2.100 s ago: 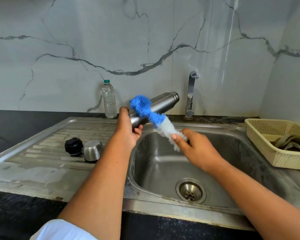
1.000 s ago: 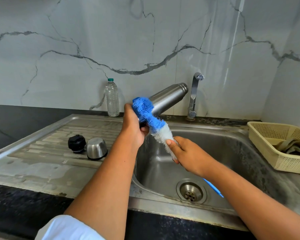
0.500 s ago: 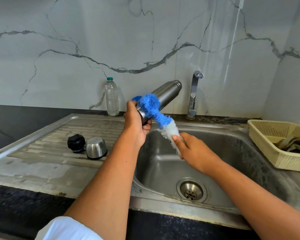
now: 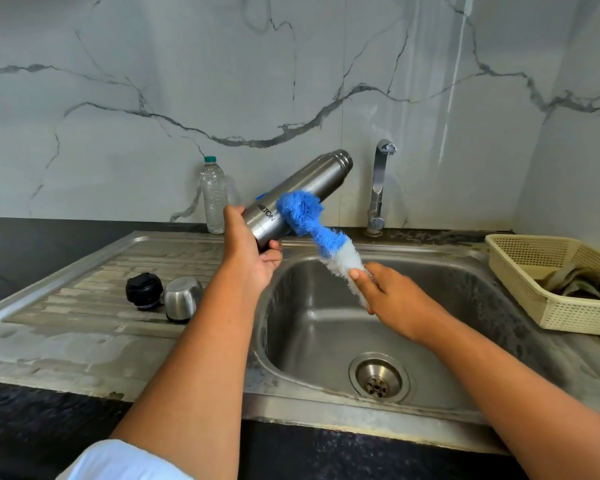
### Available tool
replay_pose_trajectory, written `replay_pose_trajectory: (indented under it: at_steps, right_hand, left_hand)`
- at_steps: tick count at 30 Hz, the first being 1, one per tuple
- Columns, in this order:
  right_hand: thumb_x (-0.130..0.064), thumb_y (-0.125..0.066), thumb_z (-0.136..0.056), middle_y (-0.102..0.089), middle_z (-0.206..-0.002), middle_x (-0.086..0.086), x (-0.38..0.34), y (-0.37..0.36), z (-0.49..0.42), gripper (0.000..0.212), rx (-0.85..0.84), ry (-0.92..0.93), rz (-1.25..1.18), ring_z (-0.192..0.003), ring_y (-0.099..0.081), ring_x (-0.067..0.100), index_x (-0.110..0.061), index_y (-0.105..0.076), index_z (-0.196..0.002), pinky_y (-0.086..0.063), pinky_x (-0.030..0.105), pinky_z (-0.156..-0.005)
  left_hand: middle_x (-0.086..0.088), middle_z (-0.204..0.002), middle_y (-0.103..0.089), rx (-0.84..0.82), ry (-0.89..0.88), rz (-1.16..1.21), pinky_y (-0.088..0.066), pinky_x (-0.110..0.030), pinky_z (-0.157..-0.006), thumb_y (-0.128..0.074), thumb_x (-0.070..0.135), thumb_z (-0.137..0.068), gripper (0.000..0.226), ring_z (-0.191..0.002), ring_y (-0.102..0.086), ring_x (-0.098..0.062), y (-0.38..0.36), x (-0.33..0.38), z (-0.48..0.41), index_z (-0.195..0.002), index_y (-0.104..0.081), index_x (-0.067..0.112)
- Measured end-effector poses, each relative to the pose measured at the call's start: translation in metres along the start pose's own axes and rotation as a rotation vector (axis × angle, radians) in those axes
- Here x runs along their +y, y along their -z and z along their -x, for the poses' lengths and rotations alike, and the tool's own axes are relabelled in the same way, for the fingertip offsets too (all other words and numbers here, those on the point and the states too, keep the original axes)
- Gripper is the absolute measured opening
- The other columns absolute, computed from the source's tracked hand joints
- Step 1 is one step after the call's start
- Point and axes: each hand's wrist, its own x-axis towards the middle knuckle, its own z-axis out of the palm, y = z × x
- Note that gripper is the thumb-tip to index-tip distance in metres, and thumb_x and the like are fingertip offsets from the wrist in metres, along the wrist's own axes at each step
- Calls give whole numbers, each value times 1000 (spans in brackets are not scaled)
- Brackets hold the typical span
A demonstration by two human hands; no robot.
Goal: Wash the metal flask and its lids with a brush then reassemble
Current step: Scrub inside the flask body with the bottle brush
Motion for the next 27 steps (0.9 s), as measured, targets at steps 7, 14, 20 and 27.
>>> replay_pose_trajectory:
  at_steps: [7, 14, 20, 27]
  right_hand:
    - [-55, -33, -106, -64, -86, -5, 3, 5, -7, 39, 110, 7, 10, -79, -61, 12, -24, -56, -102, -45, 30, -65]
    - [-54, -32, -106, -62, -85, -6, 11, 12, -8, 37, 135, -27, -4, -78, -58, 8, -26, -55, -101, -41, 28, -63]
    - [-55, -36, -105, -62, -79, -5, 11, 17, -3, 36, 113, -24, -61, -74, -58, 13, -28, -55, -92, -40, 30, -64]
    - [-54, -36, -106, -59, -79, -7, 15, 26, -3, 33, 142, -38, -70, -72, -55, 9, -33, -50, -84, -38, 28, -63]
  left_hand:
    - [-14, -77, -55, -96, 123, 4, -23, -16, -28, -53, 51, -91, 47, -41, -36, -10, -5, -3, 6, -102, -57, 6]
    - [-16, -87, -57, -47, 86, -112, -21, -14, -29, -55, 52, -91, 46, -38, -37, -10, -13, -10, 8, -109, -58, 10]
    - [-11, -81, -58, -49, -20, -145, -21, -16, -29, -54, 50, -90, 42, -40, -35, -11, -4, -2, 5, -109, -57, 13]
    - [-7, -89, -58, -37, -160, -242, -20, -15, -32, -50, 48, -92, 34, -41, -37, -10, -4, -1, 4, -111, -54, 20]
